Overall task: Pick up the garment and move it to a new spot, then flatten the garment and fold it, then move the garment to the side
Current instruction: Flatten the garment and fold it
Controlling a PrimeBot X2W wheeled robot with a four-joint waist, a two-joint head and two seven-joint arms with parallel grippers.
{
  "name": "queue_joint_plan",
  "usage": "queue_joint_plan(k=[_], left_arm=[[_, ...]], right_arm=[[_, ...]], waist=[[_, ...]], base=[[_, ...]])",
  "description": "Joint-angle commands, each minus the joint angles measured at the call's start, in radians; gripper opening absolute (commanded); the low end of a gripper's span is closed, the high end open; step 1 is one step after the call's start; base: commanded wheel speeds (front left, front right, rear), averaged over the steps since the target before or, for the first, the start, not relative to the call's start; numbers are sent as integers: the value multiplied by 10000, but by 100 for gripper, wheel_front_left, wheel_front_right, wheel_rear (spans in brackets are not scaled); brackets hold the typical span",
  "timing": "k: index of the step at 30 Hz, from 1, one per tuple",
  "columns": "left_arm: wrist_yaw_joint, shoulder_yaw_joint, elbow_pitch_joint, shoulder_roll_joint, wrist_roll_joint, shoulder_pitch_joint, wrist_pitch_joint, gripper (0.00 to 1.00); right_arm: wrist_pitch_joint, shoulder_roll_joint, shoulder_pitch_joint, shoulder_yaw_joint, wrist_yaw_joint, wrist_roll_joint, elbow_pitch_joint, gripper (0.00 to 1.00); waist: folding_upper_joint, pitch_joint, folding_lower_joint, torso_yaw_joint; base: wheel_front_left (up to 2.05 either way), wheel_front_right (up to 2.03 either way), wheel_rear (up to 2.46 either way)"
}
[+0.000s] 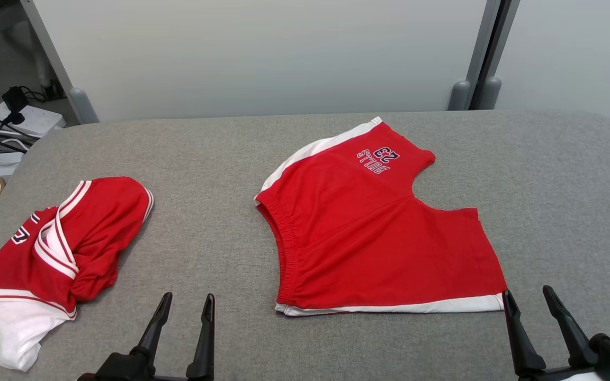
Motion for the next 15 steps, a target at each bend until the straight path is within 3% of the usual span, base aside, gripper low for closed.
queue_joint_plan(k=[1, 15], left_arm=[[-101, 423, -209, 2, 130, -315, -89, 100], [-485, 274, 414, -37, 145, -408, -89, 100]], right_arm=[[-133, -143, -263, 148, -2, -56, -251, 100], [-133, -96, -191, 71, -2, -79, -334, 100]], waist=[[0, 5, 0, -7], [0, 72, 0, 49]], base=[[0, 0, 0], [0, 0, 0]])
